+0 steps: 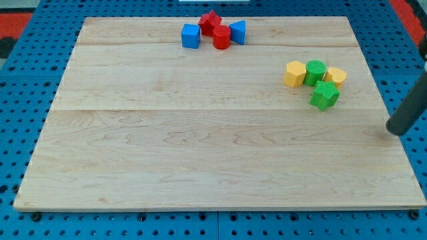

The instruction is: Separate the yellow heart from the green circle

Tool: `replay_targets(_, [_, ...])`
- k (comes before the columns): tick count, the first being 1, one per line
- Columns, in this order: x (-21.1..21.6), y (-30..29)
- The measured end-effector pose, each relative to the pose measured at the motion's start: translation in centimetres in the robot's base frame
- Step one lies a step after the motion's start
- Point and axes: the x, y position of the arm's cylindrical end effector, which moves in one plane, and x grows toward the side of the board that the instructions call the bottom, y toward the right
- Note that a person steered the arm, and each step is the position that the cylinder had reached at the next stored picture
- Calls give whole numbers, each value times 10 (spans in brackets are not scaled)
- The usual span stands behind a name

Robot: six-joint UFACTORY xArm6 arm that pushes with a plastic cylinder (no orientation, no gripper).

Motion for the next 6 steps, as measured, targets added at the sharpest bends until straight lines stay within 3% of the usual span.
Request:
replay_targets(2, [11, -9])
replay_targets(3, [14, -43])
replay_targets(5, [-95, -55])
replay_targets(6, [-115, -86])
